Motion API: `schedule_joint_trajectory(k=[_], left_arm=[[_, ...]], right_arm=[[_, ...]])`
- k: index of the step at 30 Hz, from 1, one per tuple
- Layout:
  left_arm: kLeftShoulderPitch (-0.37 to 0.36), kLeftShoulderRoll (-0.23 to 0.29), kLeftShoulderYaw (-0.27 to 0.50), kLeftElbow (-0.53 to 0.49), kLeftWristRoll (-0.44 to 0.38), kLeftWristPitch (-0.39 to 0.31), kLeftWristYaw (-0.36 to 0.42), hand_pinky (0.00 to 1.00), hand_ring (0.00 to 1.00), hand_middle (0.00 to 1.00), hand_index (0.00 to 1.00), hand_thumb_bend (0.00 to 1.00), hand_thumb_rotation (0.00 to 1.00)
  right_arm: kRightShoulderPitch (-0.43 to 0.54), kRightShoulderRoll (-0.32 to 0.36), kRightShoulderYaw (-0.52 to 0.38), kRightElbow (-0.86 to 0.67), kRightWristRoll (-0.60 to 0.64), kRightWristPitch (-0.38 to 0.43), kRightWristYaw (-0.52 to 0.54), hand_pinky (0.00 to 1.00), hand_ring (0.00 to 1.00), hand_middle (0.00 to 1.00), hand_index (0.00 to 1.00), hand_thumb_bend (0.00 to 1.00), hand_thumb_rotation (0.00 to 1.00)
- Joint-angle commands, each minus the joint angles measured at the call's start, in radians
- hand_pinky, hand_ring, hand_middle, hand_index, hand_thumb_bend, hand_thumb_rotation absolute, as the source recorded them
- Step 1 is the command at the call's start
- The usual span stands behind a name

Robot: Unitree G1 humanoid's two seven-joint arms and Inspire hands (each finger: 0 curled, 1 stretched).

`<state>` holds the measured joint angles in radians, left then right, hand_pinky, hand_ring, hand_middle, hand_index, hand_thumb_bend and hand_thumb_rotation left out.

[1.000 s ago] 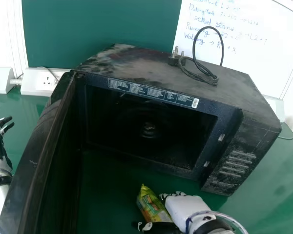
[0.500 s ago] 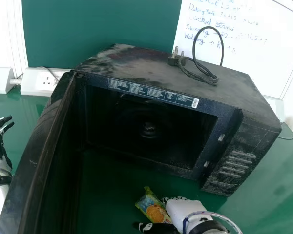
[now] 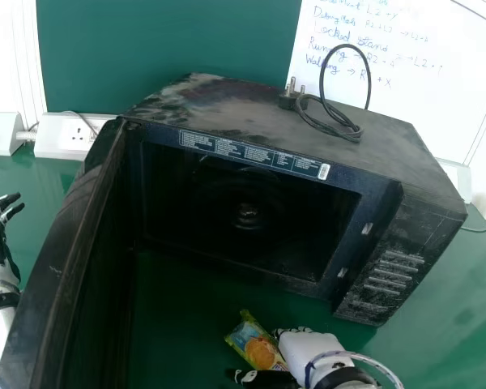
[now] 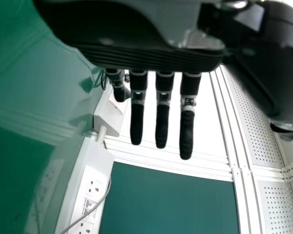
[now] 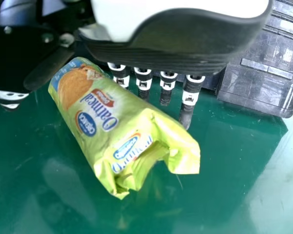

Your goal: Put biscuit inside oven

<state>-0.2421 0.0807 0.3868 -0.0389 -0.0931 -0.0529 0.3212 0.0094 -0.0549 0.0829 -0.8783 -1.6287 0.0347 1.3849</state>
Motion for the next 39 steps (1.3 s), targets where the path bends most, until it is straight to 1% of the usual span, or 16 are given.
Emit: schedule_joint_trajectory(k=[1,4,7,11,14,18,27,29,31,32,35,36,37,39], left_arm=[[0.014,-0.004,0.000,-0.015,-0.005,-0.005,-0.005,0.70,0.66,0.68,0.50,0.50,0.04],[0.013,-0.005,0.000,-0.019,-0.005,-0.001,-0.004,0.70,0.67,0.69,0.50,0.50,0.04],[0.012,-0.004,0.001,-0.017,-0.007,-0.005,-0.006,0.70,0.66,0.69,0.50,0.50,0.04],[0.013,-0.003,0.002,-0.018,-0.013,-0.004,-0.013,0.71,0.67,0.69,0.50,0.50,0.04],[0.013,-0.005,0.002,-0.023,-0.011,0.002,-0.009,0.70,0.67,0.69,0.50,0.50,0.04],[0.011,-0.007,0.004,-0.026,-0.015,0.007,-0.009,0.71,0.67,0.69,0.50,0.50,0.04],[0.010,-0.007,0.003,-0.028,-0.012,0.011,-0.005,0.71,0.67,0.70,0.50,0.50,0.04],[0.009,-0.008,0.004,-0.028,-0.014,0.012,-0.005,0.71,0.68,0.71,0.50,0.50,0.04],[0.009,-0.007,0.003,-0.029,-0.012,0.015,-0.004,0.72,0.68,0.71,0.50,0.50,0.04],[0.008,-0.007,0.004,-0.030,-0.013,0.017,-0.002,0.71,0.67,0.70,0.50,0.50,0.04],[0.008,-0.007,0.004,-0.033,-0.015,0.017,-0.005,0.71,0.67,0.69,0.50,0.50,0.04],[0.009,-0.006,0.004,-0.031,-0.016,0.013,-0.008,0.71,0.67,0.69,0.50,0.50,0.04],[0.009,-0.005,0.004,-0.031,-0.015,0.012,-0.010,0.70,0.67,0.69,0.50,0.50,0.04],[0.010,-0.004,0.003,-0.030,-0.014,0.011,-0.011,0.70,0.67,0.69,0.50,0.50,0.04]], right_arm=[[-0.001,-0.004,-0.005,0.014,-0.001,-0.002,0.001,0.80,0.93,0.99,0.96,1.00,0.46],[-0.008,0.001,-0.007,0.020,-0.013,0.003,0.010,0.82,0.94,0.99,0.97,1.00,0.39],[-0.010,0.001,-0.005,0.024,-0.020,0.001,0.003,0.80,0.94,0.99,0.96,1.00,0.32],[-0.009,0.000,0.002,0.036,-0.040,-0.003,-0.005,0.81,0.94,0.99,0.97,1.00,0.26],[0.006,0.000,0.014,0.043,-0.048,-0.007,-0.032,0.83,0.96,1.00,0.97,0.99,0.23],[0.028,-0.008,0.017,0.055,-0.045,-0.010,-0.068,0.84,0.96,1.00,0.97,0.98,0.21],[0.064,-0.049,0.009,0.057,-0.033,-0.031,-0.093,0.87,0.98,1.00,0.97,0.99,0.21],[0.073,-0.066,0.008,0.054,-0.025,-0.043,-0.102,0.85,0.97,0.98,0.95,1.00,0.22],[0.078,-0.084,0.009,0.052,-0.027,-0.057,-0.097,0.84,0.96,0.98,0.95,0.97,0.23],[0.083,-0.094,0.009,0.049,-0.026,-0.065,-0.101,0.84,0.97,0.98,0.95,0.93,0.22],[0.093,-0.109,0.011,0.046,-0.028,-0.078,-0.106,0.80,0.96,0.97,0.94,0.77,0.11],[0.094,-0.110,0.012,0.046,-0.031,-0.080,-0.102,0.78,0.96,0.97,0.94,0.74,0.07],[0.093,-0.117,0.013,0.046,-0.030,-0.085,-0.093,0.77,0.96,0.97,0.94,0.74,0.07],[0.092,-0.125,0.012,0.046,-0.028,-0.092,-0.079,0.78,0.96,0.96,0.94,0.78,0.12]])
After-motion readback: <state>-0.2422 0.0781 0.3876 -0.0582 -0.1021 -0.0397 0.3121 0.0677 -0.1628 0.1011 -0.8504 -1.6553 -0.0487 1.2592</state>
